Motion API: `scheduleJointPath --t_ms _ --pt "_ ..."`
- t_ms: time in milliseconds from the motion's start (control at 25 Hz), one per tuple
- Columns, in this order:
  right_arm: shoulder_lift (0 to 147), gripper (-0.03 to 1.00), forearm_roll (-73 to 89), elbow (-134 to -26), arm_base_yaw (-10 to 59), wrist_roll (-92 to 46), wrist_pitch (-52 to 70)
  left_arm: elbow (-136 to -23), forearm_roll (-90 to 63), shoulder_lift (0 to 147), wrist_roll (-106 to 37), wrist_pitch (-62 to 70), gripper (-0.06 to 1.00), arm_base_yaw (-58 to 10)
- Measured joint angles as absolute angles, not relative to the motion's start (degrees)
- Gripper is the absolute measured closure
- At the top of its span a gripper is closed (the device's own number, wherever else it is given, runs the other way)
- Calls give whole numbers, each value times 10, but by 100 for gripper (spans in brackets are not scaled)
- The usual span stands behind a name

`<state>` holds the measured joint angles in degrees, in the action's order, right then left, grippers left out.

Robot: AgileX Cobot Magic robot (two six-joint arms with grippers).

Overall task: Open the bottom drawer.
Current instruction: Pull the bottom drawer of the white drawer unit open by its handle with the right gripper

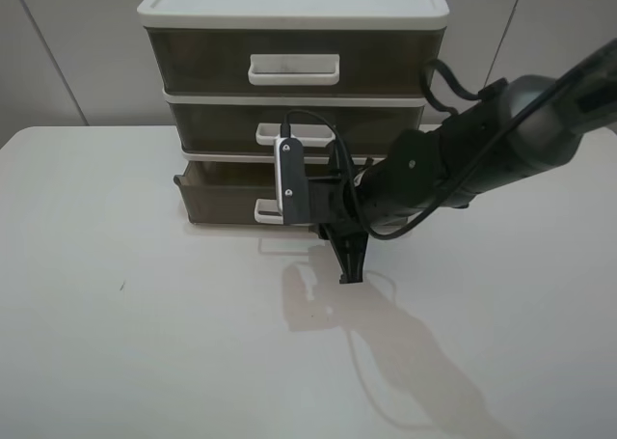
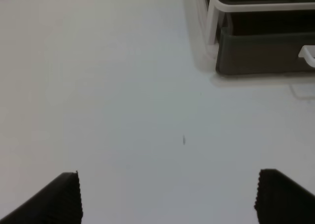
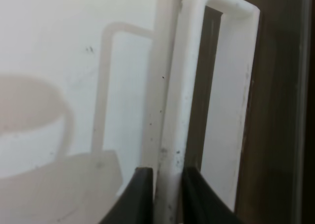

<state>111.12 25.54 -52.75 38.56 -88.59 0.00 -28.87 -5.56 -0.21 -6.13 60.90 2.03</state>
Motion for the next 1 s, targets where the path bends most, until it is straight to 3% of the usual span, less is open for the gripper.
scheduleJointPath --t_ms 1000 --pt "1029 95 280 -447 425 -857 39 -289 -56 -2 -61 609 23 20"
